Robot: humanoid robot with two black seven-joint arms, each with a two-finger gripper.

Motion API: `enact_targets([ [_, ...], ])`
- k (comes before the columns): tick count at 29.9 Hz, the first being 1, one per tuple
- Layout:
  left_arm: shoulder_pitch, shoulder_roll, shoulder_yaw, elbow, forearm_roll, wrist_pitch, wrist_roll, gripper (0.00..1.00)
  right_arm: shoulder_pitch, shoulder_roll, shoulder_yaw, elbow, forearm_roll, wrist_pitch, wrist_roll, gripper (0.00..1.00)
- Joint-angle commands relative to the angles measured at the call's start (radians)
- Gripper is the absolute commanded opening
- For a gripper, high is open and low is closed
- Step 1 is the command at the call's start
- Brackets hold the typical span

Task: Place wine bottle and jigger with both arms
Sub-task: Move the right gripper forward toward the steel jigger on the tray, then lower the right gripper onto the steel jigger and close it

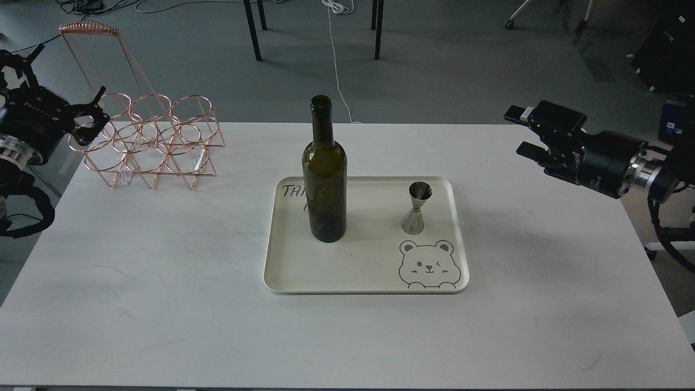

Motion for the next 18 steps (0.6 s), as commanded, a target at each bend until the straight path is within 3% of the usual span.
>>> enact_targets([
  [1,0.0,0.007,0.0,0.0,0.0,0.0,0.0,0.99,0.003,0.045,-0.065,0.054,-0.261,-0.103,0.002,0.99],
  [4,0.0,0.007,0.0,0.0,0.002,0.0,0.0,0.99,0.003,0.074,-0.087,0.069,-0.46,-0.159,0.014,0.99],
  [10,0.0,0.001,0.0,0.0,0.0,0.0,-0.001,0.99,-0.005,0.157,-0.123,0.066,-0.894,-0.174,0.016,0.99],
  [18,0.002,0.002,0.0,0.002,0.002,0.0,-0.012,0.99,-0.006,0.237,-0.237,-0.009,-1.166,-0.26,0.016,0.93],
])
